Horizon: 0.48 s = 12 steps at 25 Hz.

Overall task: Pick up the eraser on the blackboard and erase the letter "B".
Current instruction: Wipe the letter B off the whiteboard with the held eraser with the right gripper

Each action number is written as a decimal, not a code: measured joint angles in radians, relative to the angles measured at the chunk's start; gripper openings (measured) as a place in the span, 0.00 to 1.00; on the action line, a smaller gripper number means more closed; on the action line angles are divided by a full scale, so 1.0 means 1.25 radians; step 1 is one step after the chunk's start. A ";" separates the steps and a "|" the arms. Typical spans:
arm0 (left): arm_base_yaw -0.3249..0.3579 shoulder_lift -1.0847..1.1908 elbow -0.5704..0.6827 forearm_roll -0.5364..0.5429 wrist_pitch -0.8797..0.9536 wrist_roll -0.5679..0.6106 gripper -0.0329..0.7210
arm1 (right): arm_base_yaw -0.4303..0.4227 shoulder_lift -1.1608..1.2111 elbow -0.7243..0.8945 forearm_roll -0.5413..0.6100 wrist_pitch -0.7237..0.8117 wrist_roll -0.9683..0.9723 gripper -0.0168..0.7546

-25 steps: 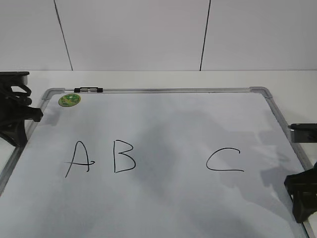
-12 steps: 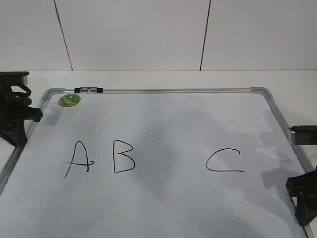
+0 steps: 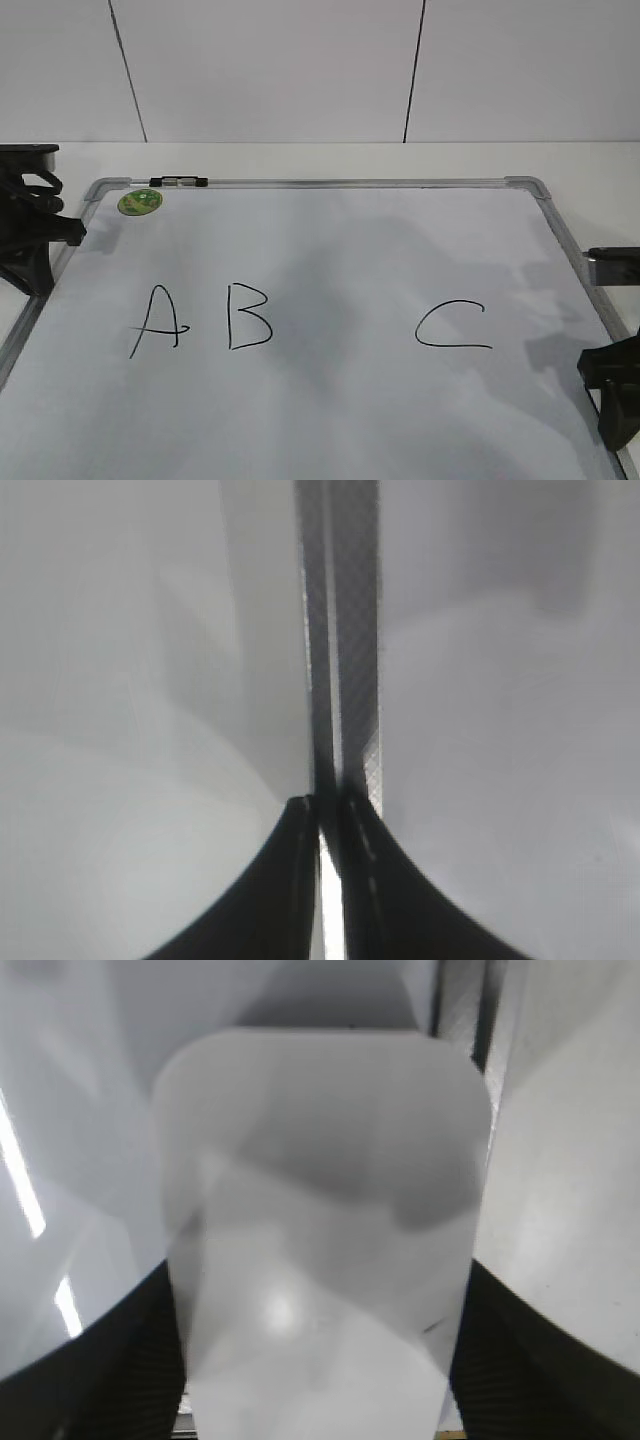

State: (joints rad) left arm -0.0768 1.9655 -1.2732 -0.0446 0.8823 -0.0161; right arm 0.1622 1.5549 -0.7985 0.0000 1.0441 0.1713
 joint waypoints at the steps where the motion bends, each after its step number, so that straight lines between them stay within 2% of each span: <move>1: 0.000 0.000 0.000 0.000 0.000 0.000 0.09 | 0.000 0.000 -0.009 0.000 0.006 0.000 0.71; 8: 0.000 0.000 0.000 0.000 0.001 0.000 0.09 | 0.000 -0.007 -0.084 0.000 0.085 0.000 0.71; 12: 0.000 0.000 0.000 0.000 0.001 0.000 0.09 | 0.008 -0.016 -0.197 0.000 0.126 0.004 0.71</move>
State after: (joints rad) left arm -0.0768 1.9655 -1.2732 -0.0446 0.8832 -0.0161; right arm 0.1721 1.5353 -1.0443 0.0000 1.2020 0.1760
